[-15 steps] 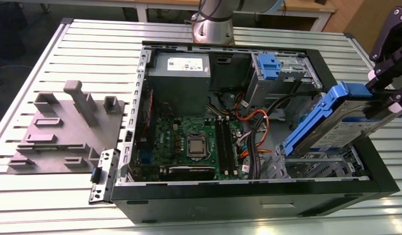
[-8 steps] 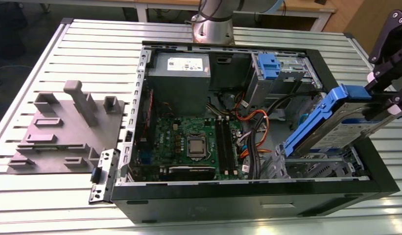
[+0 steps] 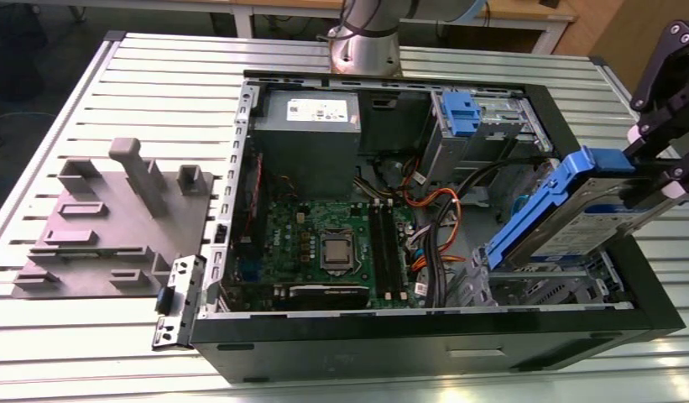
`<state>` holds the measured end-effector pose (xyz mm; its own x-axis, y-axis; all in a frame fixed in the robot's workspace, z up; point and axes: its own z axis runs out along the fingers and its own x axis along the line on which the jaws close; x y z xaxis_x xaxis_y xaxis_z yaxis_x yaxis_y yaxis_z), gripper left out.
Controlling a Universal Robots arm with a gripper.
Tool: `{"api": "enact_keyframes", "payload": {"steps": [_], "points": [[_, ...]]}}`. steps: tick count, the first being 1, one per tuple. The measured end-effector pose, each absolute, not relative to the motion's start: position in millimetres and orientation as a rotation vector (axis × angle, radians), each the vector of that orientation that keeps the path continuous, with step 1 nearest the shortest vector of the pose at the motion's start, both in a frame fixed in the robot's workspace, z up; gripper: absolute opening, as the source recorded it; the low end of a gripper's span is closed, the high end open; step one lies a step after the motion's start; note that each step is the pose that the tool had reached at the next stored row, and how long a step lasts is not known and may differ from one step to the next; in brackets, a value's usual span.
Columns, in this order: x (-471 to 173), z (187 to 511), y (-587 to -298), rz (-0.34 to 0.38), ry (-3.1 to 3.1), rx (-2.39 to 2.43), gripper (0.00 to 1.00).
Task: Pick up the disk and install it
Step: 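Pick up the disk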
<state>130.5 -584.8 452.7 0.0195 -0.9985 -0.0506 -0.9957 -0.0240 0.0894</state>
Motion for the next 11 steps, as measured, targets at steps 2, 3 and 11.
{"api": "enact_keyframes", "payload": {"steps": [2,3,11], "points": [[131.4,452.3,-584.8,-0.154,-2.174,2.222,0.35],[131.6,452.1,-584.8,-0.154,-2.174,2.222,0.35],[131.7,446.4,-584.8,-0.153,-2.175,2.223,0.35]]}}
